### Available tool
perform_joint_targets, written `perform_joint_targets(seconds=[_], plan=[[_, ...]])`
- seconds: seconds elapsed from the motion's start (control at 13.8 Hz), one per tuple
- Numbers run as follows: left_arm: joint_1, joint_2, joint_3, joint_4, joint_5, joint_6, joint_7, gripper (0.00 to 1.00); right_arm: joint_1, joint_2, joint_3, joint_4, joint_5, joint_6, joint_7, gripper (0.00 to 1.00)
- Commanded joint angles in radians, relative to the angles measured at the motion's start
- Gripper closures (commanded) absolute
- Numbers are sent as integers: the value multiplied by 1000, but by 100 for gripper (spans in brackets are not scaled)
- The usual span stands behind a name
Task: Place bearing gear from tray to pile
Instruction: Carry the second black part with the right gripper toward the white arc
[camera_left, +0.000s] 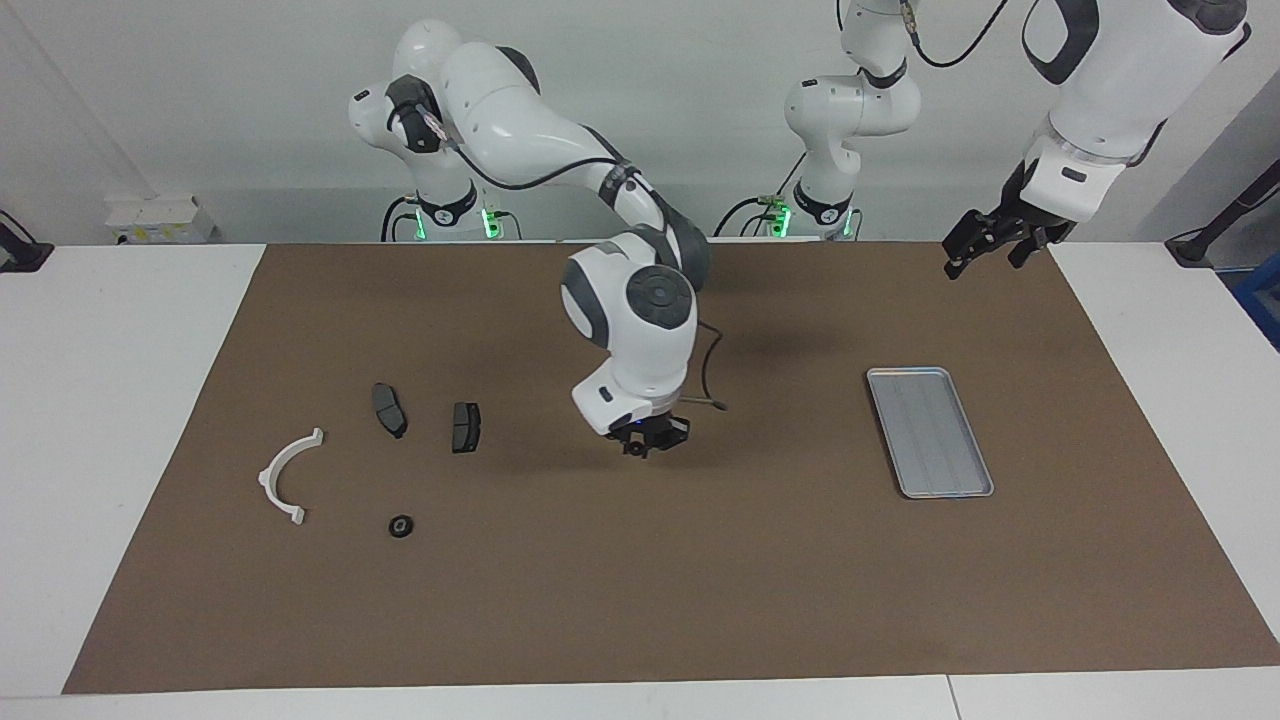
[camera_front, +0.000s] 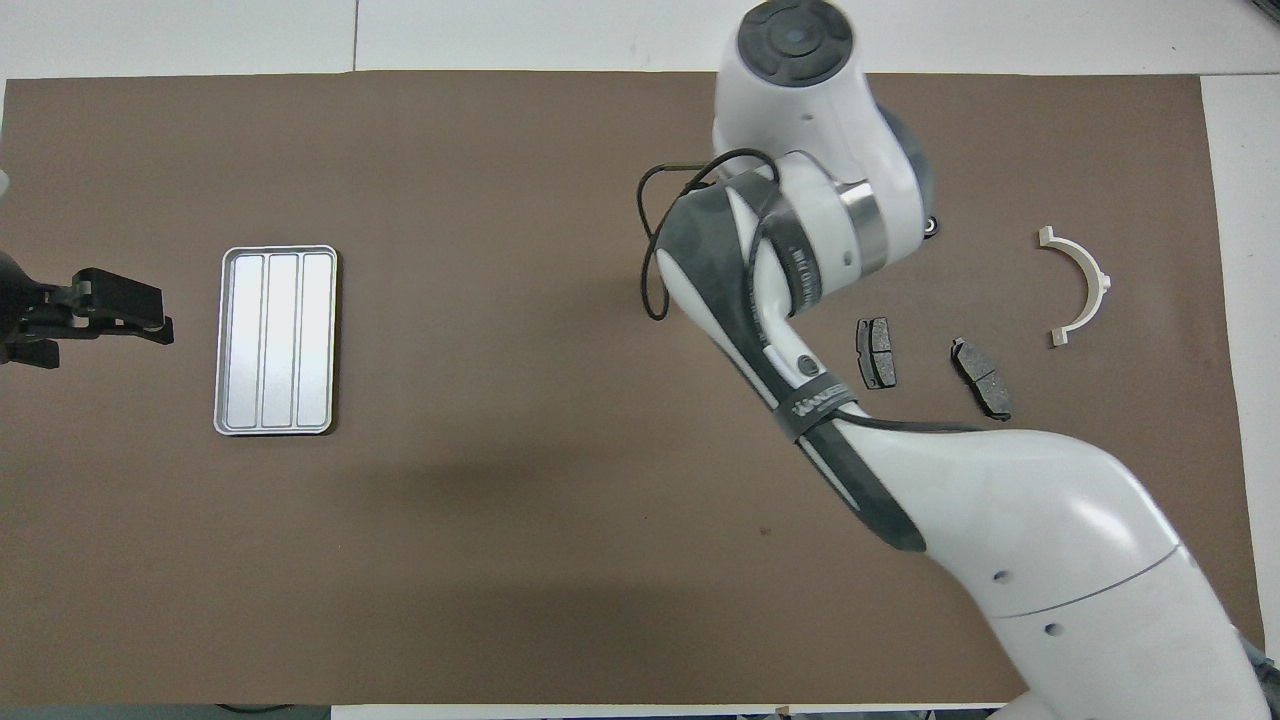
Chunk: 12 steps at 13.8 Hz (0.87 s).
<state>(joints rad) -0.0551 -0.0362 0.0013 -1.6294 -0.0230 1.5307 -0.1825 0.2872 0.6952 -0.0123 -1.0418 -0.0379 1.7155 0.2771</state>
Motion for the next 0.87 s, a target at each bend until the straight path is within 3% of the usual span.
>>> perform_joint_targets(seconds=[0.0,0.51,0.8], plan=[[6,-13,-3,-10,-6,-14,6,0,-66,1,15,-88,-4,90,-131,100],[6,-13,-3,-10,-6,-14,6,0,-132,0,15,-351,0,453,-214,100],[6,-13,-3,-10,-6,-14,6,0,-126,-2,15,-360,4,463,-210,100]])
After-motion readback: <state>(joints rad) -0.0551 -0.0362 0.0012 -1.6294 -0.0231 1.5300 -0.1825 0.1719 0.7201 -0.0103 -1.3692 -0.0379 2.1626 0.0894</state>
